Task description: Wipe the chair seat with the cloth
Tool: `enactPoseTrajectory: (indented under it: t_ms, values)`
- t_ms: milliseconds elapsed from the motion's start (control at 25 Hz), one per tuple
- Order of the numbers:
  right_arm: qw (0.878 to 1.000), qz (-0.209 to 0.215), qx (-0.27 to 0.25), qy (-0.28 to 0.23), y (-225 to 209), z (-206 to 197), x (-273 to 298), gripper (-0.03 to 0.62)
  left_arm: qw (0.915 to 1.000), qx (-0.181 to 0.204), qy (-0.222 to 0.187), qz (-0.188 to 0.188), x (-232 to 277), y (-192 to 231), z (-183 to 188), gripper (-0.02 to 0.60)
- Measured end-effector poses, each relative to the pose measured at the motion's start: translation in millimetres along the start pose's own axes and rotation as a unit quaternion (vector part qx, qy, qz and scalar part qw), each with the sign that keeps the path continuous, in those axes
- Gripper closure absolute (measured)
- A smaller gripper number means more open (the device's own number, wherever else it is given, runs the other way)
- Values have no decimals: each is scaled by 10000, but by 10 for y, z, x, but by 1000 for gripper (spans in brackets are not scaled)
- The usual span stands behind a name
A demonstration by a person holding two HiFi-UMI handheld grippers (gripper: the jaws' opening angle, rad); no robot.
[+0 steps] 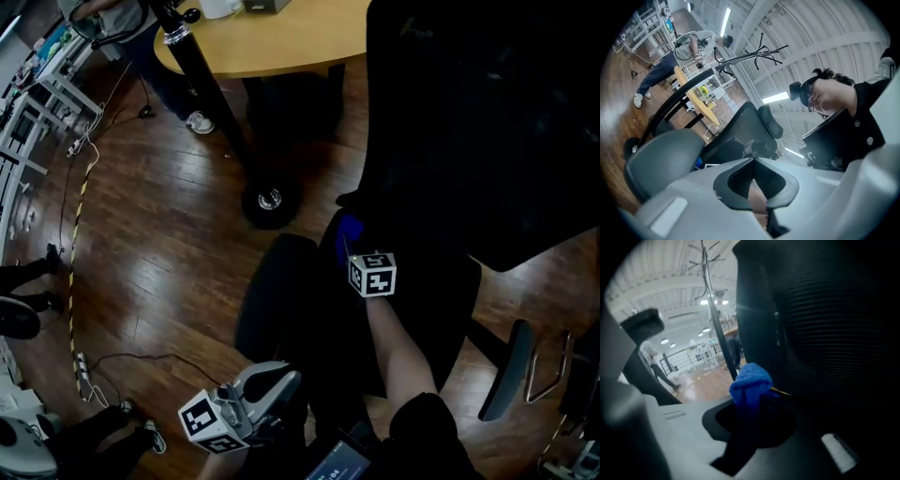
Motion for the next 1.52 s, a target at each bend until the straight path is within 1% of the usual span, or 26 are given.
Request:
enactPoseTrajectory:
  t_ms: [40, 120, 200, 280, 400, 480, 600, 680, 800, 880, 960, 1040, 1160, 1240, 1320, 1400, 1440, 1520]
  values:
    - [9996, -10, -234, 153, 30, -40, 66, 536, 10000, 1, -5, 34, -21, 1, -3, 588]
    - [9987, -42, -476, 185, 46, -75, 103, 536, 10000, -6, 7, 99, -37, 22, -12, 588]
    - [9986, -140, -483, 153, -23, -129, 62, 536, 10000, -41, -3, 70, -4, 37, -3, 588]
    - [9985, -346, -357, 235, -191, -263, -44, 536, 10000, -45, 35, 21, 35, 50, -19, 588]
    - [9957, -815, -101, 438, -633, -517, -349, 536, 9998, -19, 207, -22, 128, 49, -62, 588]
    - [9915, -1157, 85, 583, -988, -689, -631, 536, 9994, -22, 344, -62, 203, 44, -64, 588]
    - [9820, -1641, 335, 874, -1554, -1003, -1106, 536, 9989, 11, 461, -126, 315, 60, -50, 588]
    - [9750, -1943, 548, 929, -1880, -1151, -1470, 536, 9985, 28, 531, -163, 382, 60, -60, 588]
    - [9653, -2327, 670, 977, -2243, -1282, -1956, 536, 9977, 22, 651, -179, 497, 74, -79, 588]
    - [9610, -2457, 745, 1032, -2364, -1386, -2159, 536, 9972, 12, 700, -245, 584, 76, -73, 588]
    - [9592, -2473, 841, 1081, -2394, -1470, -2259, 536, 9966, 30, 746, -349, 657, 42, -88, 588]
    - [9587, -2501, 821, 1079, -2412, -1491, -2283, 536, 9960, 59, 791, -415, 714, 4, -123, 588]
    - [9644, -2374, 722, 913, -2424, -1454, -2305, 536, 9955, 76, 832, -441, 755, -31, -159, 588]
    - [9690, -2183, 983, 615, -2413, -1392, -2350, 536, 9956, 73, 832, -422, 739, -35, -148, 588]
    - [9678, -2090, 1397, 154, -2337, -1226, -2407, 536, 9962, 66, 787, -371, 689, -26, -106, 588]
    - [9699, -1885, 1536, -161, -2081, -1012, -2334, 536, 9971, 73, 684, -318, 620, -18, -39, 588]
    - [9735, -1684, 1523, -263, -1884, -896, -2234, 536, 9976, 78, 618, -306, 588, -25, -2, 588]
    - [9812, -1152, 1488, -434, -1411, -664, -1956, 536, 9984, 92, 481, -296, 539, -57, 74, 588]
Point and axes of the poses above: the fingertips, and each gripper's own axes: x forward along the fingers, y to its left, z out of its top, the point moved 1 cm from there along -x, backward along the fingers, and after that the axes turned 10 degrees about -x, right-handed, at the moved point
